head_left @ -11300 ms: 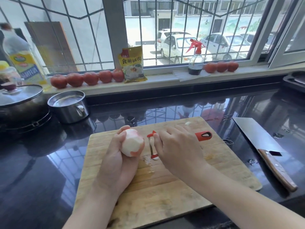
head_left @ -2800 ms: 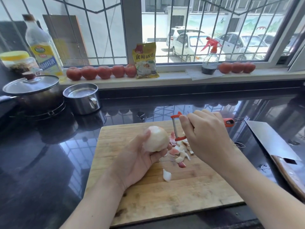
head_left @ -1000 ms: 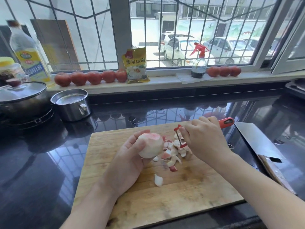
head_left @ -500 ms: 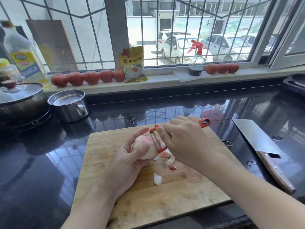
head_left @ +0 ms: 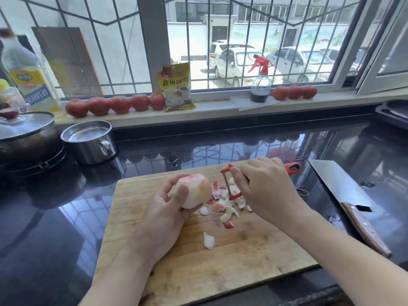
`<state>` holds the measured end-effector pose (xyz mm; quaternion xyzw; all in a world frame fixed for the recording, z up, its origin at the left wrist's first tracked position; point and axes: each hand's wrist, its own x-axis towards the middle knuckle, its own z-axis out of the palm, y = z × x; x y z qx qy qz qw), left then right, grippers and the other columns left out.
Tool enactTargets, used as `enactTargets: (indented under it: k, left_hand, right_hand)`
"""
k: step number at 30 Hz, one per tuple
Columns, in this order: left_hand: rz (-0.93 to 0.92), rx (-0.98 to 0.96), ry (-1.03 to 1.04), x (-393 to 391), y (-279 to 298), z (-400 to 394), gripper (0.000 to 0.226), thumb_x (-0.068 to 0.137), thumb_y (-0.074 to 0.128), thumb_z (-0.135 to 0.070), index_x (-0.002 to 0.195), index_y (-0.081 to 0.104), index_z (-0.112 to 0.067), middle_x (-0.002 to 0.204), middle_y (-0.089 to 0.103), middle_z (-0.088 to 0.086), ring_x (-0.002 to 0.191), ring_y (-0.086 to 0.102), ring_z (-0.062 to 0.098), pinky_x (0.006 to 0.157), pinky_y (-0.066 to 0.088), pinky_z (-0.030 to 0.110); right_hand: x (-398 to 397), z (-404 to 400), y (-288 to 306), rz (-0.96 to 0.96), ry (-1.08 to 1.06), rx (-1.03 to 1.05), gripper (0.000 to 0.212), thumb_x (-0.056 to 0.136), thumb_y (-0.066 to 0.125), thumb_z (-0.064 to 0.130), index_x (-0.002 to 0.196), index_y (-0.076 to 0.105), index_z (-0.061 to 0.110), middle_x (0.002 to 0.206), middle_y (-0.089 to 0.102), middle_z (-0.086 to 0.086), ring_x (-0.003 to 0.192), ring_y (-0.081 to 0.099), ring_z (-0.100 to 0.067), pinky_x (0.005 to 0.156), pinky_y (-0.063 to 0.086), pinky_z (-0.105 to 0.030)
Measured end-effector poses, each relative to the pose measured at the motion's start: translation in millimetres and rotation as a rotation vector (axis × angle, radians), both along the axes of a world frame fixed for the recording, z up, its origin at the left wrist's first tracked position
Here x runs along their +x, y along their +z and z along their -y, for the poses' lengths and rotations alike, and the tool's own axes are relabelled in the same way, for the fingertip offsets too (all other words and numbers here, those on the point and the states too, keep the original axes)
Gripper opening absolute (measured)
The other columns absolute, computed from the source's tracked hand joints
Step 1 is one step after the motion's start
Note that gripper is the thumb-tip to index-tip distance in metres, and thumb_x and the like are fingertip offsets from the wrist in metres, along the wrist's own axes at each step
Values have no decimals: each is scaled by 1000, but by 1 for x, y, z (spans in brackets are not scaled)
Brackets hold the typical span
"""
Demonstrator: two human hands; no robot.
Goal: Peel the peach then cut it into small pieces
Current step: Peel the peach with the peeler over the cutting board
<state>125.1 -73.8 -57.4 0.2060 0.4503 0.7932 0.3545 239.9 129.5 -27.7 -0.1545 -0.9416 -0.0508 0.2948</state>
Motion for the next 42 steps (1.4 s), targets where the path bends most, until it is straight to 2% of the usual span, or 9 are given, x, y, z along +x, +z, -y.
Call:
enactTargets:
  k: [4, 7, 11, 15, 21, 27, 31, 34, 42]
  left_hand:
    - [-66, -47, 71, 0, -4, -4, 103, 48, 100, -53, 129, 55, -9, 118, 74, 18, 106, 72, 37, 97, 56, 53]
    - [-94, -62, 94, 0, -6, -4, 103, 48, 101, -53, 128, 55, -7, 115, 74, 18, 104, 71, 36, 103, 50, 59]
    - [-141, -96, 76, 1, -9, -3, 91, 55, 99, -54, 127, 66, -8, 123, 71, 23, 114, 68, 42, 98, 54, 53]
    - [-204, -149, 79, 1, -9, -2, 75, 51, 100, -55, 114, 76, -23, 119, 74, 17, 111, 69, 36, 98, 53, 52]
    - [-65, -74, 13, 1, -5, -1, 102, 55, 98, -54, 131, 60, 2, 127, 69, 24, 116, 70, 37, 97, 58, 43]
    - [14, -19, 33, 1, 0, -2, 120, 55, 96, -59, 137, 45, 13, 125, 69, 26, 108, 71, 34, 88, 62, 41]
    - [-50, -47, 50, 3, -5, -4, 95, 54, 95, -62, 116, 51, -3, 121, 67, 30, 102, 71, 35, 83, 62, 42]
    - [-70, -54, 72, 3, -7, -5, 88, 52, 96, -60, 105, 50, -8, 108, 72, 20, 98, 73, 30, 78, 61, 41]
    - [-19, -20, -11, 1, -4, -1, 81, 61, 98, -47, 112, 53, -5, 114, 71, 23, 98, 71, 34, 83, 62, 42]
  right_hand:
    - [1, 36, 4, -199, 68, 54, 44, 106, 44, 36, 68, 61, 20, 66, 56, 6, 68, 47, -19, 75, 42, -42]
    - [-3, 51, 8, -219, 71, 118, 44, 106, 44, 36, 69, 63, 20, 67, 57, 4, 69, 47, -20, 76, 40, -41]
    - [-10, 55, 7, -155, 46, 172, 49, 108, 37, 39, 71, 64, 20, 69, 59, 2, 71, 48, -21, 79, 39, -42]
    - [-17, 33, 8, -202, 40, 188, 50, 106, 41, 38, 64, 62, 20, 62, 55, 1, 66, 47, -22, 74, 40, -42]
    - [-14, -27, 1, -67, -181, 225, 53, 102, 42, 41, 62, 68, 19, 60, 57, 2, 65, 49, -23, 77, 35, -41]
    - [-9, 3, 4, -171, -22, 42, 52, 103, 44, 40, 58, 61, 21, 56, 48, 7, 63, 45, -19, 78, 40, -41]
    - [-10, 41, 11, -168, 92, 73, 51, 105, 40, 41, 63, 62, 23, 61, 52, 6, 66, 44, -18, 79, 37, -36]
    - [-16, 53, 14, -136, 102, 171, 49, 106, 40, 39, 64, 61, 23, 61, 53, 5, 66, 43, -19, 77, 37, -38]
    - [-21, 12, 7, -92, -4, 194, 55, 104, 37, 42, 60, 61, 21, 59, 54, 3, 64, 44, -20, 73, 37, -40]
